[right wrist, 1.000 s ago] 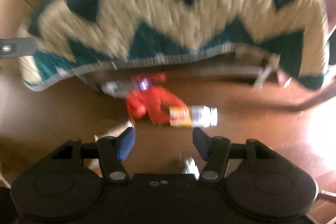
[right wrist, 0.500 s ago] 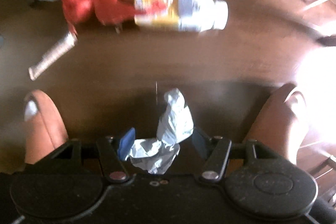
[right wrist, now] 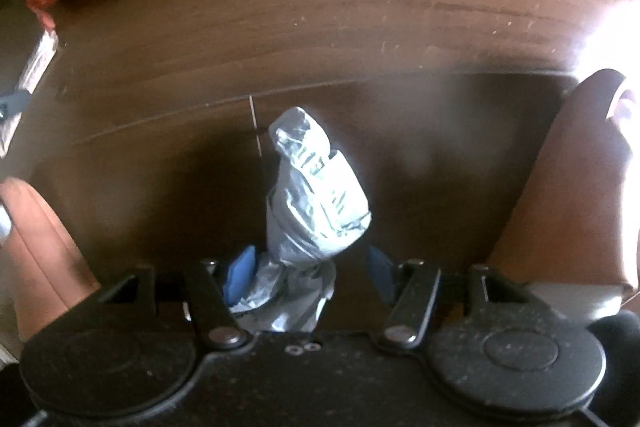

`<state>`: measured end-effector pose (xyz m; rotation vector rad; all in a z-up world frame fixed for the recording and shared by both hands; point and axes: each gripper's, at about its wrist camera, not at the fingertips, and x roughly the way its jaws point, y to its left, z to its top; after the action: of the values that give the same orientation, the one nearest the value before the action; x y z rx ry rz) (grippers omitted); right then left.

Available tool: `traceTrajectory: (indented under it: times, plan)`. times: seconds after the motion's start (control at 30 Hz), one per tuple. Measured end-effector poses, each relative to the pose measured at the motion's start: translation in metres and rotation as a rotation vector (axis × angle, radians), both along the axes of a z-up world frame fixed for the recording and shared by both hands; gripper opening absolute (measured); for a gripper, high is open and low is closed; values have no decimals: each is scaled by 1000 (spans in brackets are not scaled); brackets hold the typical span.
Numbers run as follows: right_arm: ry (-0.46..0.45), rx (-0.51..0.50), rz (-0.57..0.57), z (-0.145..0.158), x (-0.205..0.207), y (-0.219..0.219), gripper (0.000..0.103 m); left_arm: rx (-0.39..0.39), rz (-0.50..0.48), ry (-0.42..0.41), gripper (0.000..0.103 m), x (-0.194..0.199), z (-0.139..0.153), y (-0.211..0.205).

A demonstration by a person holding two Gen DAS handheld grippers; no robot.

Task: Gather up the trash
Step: 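Grasp the crumpled foil wrapper with the right tool while the left tool grasps the snack stick wrapper, then carry the foil and stick wrappers in both tools over the teal bin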

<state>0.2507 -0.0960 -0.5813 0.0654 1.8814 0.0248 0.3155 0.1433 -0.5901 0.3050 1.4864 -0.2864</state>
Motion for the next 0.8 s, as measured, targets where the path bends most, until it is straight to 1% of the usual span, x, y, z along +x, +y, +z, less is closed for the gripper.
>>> traceTrajectory:
  times: [0.13, 0.23, 0.27, 0.33, 0.37, 0.43, 0.5, 0.6, 0.7, 0.8]
  plan:
    - [6, 25, -18, -7, 0, -1, 60, 3, -26, -1, 58, -6, -9, -1]
    - [6, 39, -29, -12, -1, 0, 59, -20, -20, -14, 55, -8, -10, 3]
    - [7, 41, -27, -14, -1, 1, 58, -30, -20, -14, 50, -9, -10, 3]
    - [-4, 35, -6, -14, -1, 4, 54, -40, -20, -22, 35, -9, -8, 1]
    - [-9, 30, 6, -15, -1, 5, 46, -40, -22, -23, 34, -10, -7, -1]
    - [-8, 28, 18, -13, 2, 9, 45, -31, -22, -26, 30, -10, -5, -5]
    - [-17, 30, 34, -11, 2, 12, 43, -28, -15, -24, 28, -10, -4, -7]
    - [-32, 3, 106, -5, 5, 21, 41, -5, -9, -11, 25, -9, -3, -12]
    - [-66, -23, 152, 12, 11, 27, 40, -29, 10, -9, 24, -6, 9, -15]
    - [-106, -34, 172, 37, 18, 32, 40, -52, 12, -21, 22, -7, 31, -16]
